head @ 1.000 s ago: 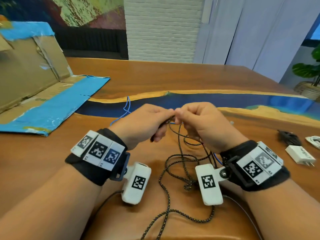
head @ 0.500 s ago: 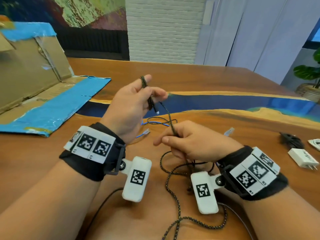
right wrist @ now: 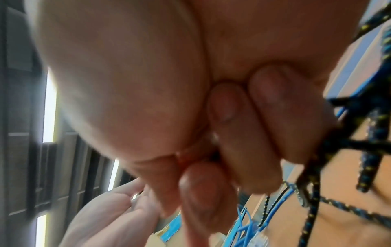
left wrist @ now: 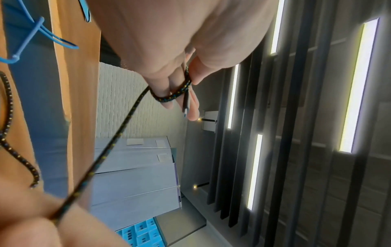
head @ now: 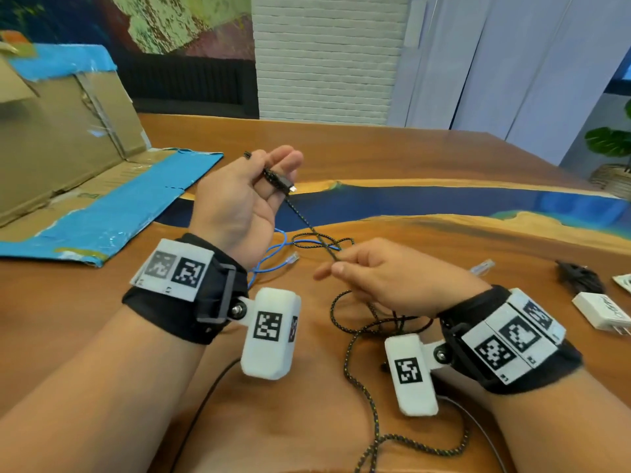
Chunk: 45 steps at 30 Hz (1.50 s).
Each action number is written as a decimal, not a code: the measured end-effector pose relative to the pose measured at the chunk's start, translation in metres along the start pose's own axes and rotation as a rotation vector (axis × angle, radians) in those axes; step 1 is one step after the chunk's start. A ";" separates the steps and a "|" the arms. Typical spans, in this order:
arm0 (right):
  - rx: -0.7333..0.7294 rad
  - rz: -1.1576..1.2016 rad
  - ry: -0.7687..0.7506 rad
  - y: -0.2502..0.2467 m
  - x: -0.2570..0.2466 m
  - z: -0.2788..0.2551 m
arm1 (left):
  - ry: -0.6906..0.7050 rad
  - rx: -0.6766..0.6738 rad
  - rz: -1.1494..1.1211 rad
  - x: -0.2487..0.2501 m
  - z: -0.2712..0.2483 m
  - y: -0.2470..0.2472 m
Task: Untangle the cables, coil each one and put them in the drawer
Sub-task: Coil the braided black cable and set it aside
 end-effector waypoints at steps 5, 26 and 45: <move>-0.138 0.093 -0.178 0.014 -0.024 -0.009 | -0.174 -0.136 0.429 -0.029 -0.010 0.015; 0.126 0.385 -0.204 -0.017 -0.005 0.000 | -0.178 -0.479 -0.020 -0.024 -0.043 0.072; 0.414 0.734 -0.146 -0.050 0.021 -0.009 | -0.348 -0.410 1.242 -0.047 -0.032 0.025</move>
Point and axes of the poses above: each hand's wrist, its own z-axis towards the middle knuckle, its own y-axis out of the palm, x = y × z, the point moved 10 cm from there along z, towards the middle knuckle, and after that the axes turned 5 degrees about -x, right-handed, at the moved point
